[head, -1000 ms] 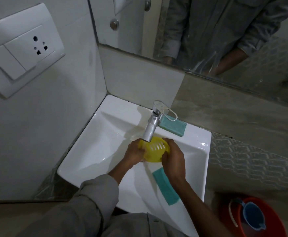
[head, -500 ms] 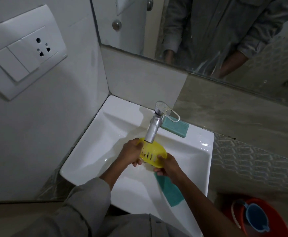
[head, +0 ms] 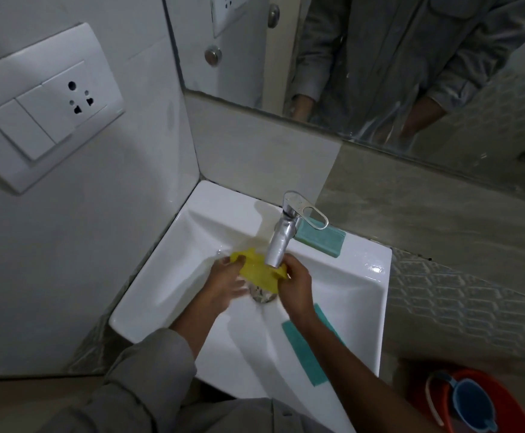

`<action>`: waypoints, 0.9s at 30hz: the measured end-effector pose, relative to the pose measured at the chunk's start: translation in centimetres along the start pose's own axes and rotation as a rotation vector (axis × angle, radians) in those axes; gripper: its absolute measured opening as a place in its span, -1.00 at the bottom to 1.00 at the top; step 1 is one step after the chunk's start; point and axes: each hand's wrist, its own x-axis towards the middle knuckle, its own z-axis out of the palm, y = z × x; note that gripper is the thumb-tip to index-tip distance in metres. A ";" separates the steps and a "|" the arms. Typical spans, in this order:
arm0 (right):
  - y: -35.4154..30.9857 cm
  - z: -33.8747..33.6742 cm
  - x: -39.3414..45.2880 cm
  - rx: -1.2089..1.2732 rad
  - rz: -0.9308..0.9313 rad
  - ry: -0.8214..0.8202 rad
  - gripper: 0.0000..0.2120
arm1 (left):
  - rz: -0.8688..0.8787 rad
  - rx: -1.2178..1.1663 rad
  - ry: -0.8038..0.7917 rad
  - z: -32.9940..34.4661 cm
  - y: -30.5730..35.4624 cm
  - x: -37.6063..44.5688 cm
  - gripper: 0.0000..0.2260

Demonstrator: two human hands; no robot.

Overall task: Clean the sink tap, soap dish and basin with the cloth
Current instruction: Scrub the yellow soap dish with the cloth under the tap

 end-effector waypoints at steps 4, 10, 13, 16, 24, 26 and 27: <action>0.4 0.8 -2.5 -0.383 -0.236 -0.064 -0.61 | -0.182 -0.451 -0.130 2.4 0.0 -0.1 -0.65; 2.1 -0.6 -4.6 -0.321 -0.123 -0.248 -0.54 | -0.306 -0.478 -0.196 2.8 -1.0 0.9 -0.34; 2.1 -1.6 -2.9 -0.203 0.017 -0.061 -0.61 | -0.374 -0.445 -0.500 3.4 -1.1 0.5 -0.34; 2.3 -1.7 -2.0 -0.351 0.008 -0.018 -0.46 | -0.341 -0.450 -0.523 4.2 -0.7 0.3 -0.53; 1.6 -1.0 -0.6 -0.279 -0.054 -0.080 -0.35 | 0.007 -0.044 -0.115 3.0 0.1 0.8 -0.86; 1.3 -1.1 -0.2 -0.334 -0.050 -0.059 -0.28 | 0.031 0.025 -0.162 2.7 0.0 0.7 -0.69; 1.2 -1.3 -0.1 -0.375 -0.023 -0.069 -0.28 | 0.020 0.032 -0.150 2.6 -0.1 0.8 -0.65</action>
